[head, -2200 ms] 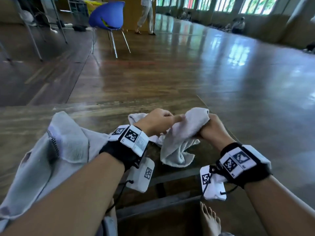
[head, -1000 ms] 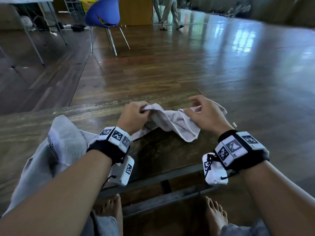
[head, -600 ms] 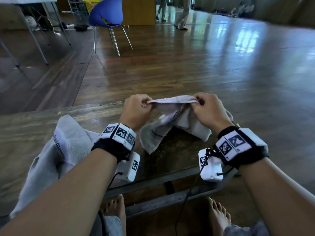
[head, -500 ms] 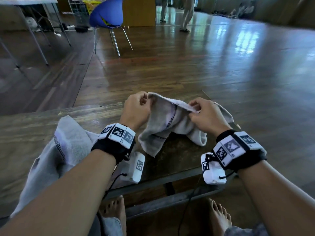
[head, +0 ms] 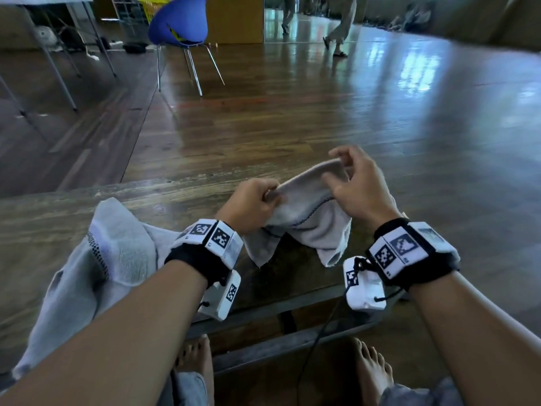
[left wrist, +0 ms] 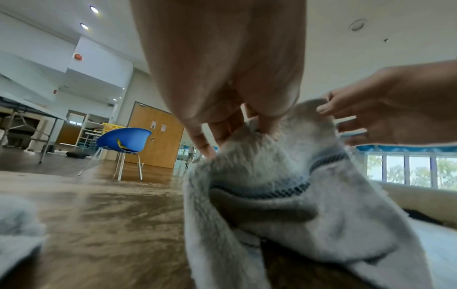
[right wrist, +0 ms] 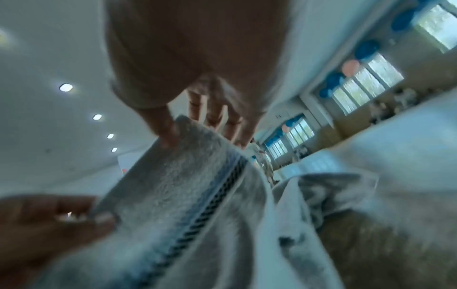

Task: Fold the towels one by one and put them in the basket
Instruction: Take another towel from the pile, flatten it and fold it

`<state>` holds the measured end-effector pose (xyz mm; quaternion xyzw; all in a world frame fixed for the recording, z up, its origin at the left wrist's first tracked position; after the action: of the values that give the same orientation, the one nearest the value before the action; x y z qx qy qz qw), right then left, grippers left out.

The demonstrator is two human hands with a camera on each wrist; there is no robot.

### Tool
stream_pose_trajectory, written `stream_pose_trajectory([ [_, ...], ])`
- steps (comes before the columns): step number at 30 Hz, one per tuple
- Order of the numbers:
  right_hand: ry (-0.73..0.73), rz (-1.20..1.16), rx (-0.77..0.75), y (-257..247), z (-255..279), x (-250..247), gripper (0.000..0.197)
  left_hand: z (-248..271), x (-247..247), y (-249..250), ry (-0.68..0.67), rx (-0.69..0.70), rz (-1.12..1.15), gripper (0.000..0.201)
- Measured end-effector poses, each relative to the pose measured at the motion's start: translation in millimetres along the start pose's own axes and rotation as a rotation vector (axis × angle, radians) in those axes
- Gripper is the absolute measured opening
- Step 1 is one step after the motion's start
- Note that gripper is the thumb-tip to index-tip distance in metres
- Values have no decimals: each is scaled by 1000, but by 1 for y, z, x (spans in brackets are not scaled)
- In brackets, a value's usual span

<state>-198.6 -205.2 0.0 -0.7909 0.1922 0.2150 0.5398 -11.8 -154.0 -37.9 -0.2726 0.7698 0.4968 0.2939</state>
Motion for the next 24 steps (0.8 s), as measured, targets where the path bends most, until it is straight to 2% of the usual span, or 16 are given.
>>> stream_pose_trajectory([
  [2, -148, 159, -140, -4, 8, 13, 47, -2, -2, 9, 49, 51, 7, 23],
  [3, -194, 247, -192, -5, 12, 19, 46, -4, -1, 15, 47, 86, -11, 21],
  [5, -194, 328, -203, 0, 14, 19, 26, -7, 3, 21, 27, 132, -53, 16],
  [7, -121, 279, -171, 4, 9, 6, 12, -8, 1, 13, 34, 106, -91, 14],
  [11, 185, 194, -98, 17, -4, -46, 5, -7, -16, -16, 96, -35, -187, 18],
  [13, 278, 209, -44, 27, -4, -63, 8, -5, -27, -22, 168, -67, -261, 21],
  [15, 307, 269, 39, 42, -2, -70, 12, -4, -37, -23, 258, -91, -354, 18],
  [17, 241, 333, 131, 59, -1, -64, 16, -3, -43, -24, 350, -119, -350, 17],
  [20, 29, 395, 222, 78, 2, -39, 11, -3, -44, -22, 438, -140, -143, 24],
  [22, -115, 393, 216, 80, 5, -18, 7, -4, -45, -16, 481, -120, 44, 29],
  [24, -329, 377, 171, 76, 15, 14, 12, -5, -47, -9, 499, -98, 261, 33],
])
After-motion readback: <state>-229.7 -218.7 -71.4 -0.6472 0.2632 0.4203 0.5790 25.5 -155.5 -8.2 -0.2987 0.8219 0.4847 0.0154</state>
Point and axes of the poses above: each hand's wrist, its own z-axis away from the middle knuckle, its own x-axis out of the palm, y = z × x, the point moved 8 cm from there along -z, towards the middle knuckle, and after that the axes turned 10 degrees about x, right-handed, at the moved point
